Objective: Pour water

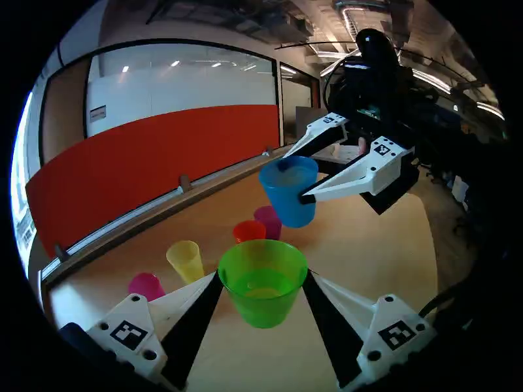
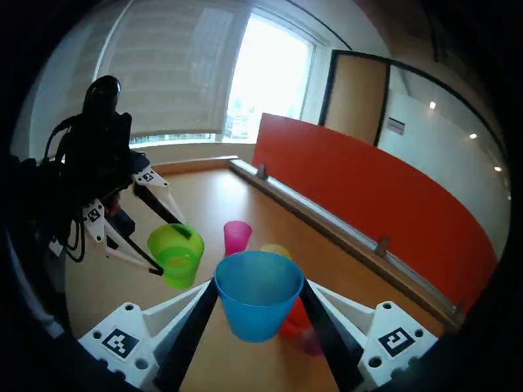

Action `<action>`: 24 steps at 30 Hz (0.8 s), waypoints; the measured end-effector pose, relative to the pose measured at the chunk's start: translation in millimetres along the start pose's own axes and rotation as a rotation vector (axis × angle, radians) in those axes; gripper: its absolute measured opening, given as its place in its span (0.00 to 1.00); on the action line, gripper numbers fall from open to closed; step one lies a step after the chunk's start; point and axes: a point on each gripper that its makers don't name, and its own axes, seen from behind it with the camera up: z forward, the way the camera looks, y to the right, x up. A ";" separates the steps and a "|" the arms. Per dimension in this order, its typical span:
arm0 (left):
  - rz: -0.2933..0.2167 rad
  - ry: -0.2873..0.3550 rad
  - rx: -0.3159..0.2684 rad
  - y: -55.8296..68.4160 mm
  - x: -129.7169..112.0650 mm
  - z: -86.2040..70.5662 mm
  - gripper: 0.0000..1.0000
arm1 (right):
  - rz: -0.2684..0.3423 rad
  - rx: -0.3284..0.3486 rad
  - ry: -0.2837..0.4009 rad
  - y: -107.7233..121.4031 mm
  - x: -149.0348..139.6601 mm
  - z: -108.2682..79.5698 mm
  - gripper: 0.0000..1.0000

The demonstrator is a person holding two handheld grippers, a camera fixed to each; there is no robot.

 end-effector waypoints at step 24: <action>0.023 -0.145 -0.045 13.5 -67.2 18.4 0.87 | 0.014 0.078 -0.160 -21.4 -77.4 21.5 0.92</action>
